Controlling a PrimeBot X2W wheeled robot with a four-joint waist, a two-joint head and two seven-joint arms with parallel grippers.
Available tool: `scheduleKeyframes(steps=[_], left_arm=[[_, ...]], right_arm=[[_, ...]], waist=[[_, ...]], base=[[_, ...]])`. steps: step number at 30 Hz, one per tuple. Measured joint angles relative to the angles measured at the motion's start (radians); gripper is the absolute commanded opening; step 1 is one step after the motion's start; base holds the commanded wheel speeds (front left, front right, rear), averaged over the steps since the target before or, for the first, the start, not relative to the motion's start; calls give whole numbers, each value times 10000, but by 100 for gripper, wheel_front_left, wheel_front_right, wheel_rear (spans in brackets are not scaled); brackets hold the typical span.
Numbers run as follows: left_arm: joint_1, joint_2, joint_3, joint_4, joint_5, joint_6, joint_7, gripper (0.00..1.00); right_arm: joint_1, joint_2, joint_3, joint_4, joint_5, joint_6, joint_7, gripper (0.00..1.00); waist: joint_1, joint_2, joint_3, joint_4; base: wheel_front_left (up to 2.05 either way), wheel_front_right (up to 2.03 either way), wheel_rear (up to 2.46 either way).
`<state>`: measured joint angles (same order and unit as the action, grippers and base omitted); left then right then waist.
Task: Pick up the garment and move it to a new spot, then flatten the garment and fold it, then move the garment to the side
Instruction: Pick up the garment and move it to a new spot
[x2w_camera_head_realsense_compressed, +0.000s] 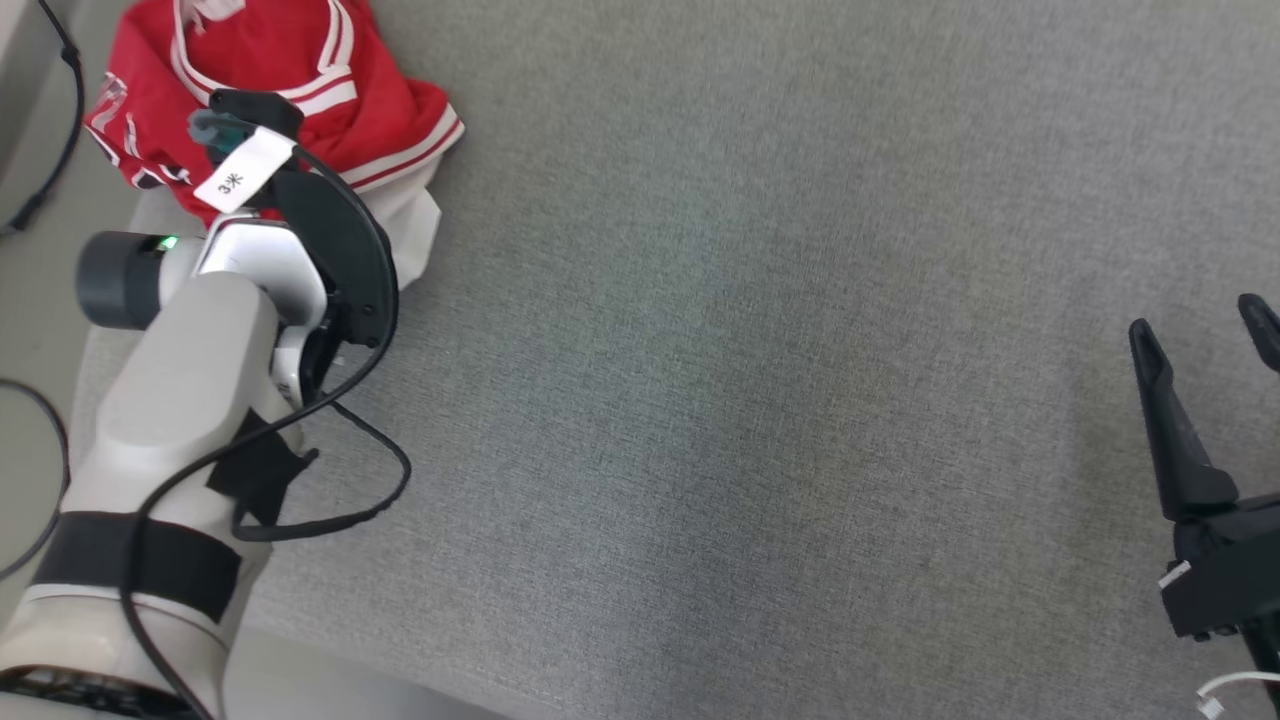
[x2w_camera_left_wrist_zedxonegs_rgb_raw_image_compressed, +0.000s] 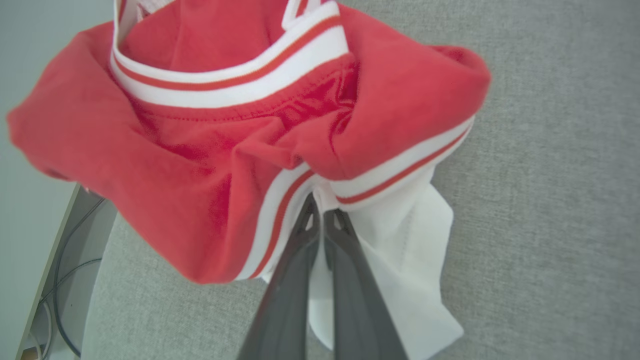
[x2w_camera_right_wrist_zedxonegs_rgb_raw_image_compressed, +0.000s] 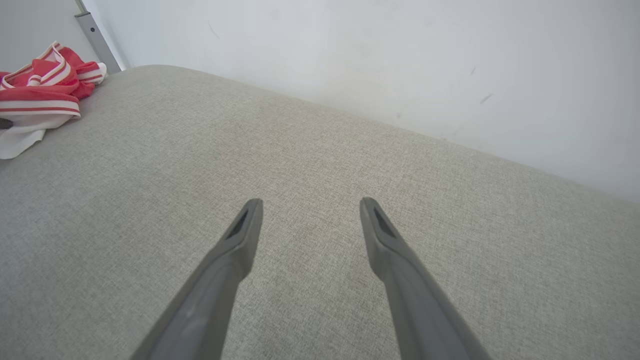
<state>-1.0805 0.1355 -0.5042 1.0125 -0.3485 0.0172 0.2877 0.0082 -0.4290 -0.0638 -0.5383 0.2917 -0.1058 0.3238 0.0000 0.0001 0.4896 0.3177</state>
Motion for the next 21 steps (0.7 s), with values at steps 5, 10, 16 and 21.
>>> scheduleKeyframes(steps=[5, 10, 16, 21], left_arm=[[32, -353, 36, 278, -84, -105, -328, 0], [105, -497, 82, 430, -349, -274, -796, 0], [105, -579, -35, 372, -299, -443, -1352, 0], [88, -725, -334, -21, -161, -629, -1822, 0]], right_arm=[[-308, 337, 301, 589, 167, -2, -249, 100], [-451, 740, 391, 1300, 426, -10, -621, 100], [-632, 1285, 579, 2084, 717, -12, -1172, 100], [-559, 1578, 571, 2721, 819, -12, -1616, 100]], waist=[[0, 0, -436, 31], [-1, 0, -1011, 61], [-2, -1, -1816, 60], [-2, -1, -2517, -15]], base=[[0, 0, 0], [0, 0, 0], [0, 0, 0], [0, 0, 0]])
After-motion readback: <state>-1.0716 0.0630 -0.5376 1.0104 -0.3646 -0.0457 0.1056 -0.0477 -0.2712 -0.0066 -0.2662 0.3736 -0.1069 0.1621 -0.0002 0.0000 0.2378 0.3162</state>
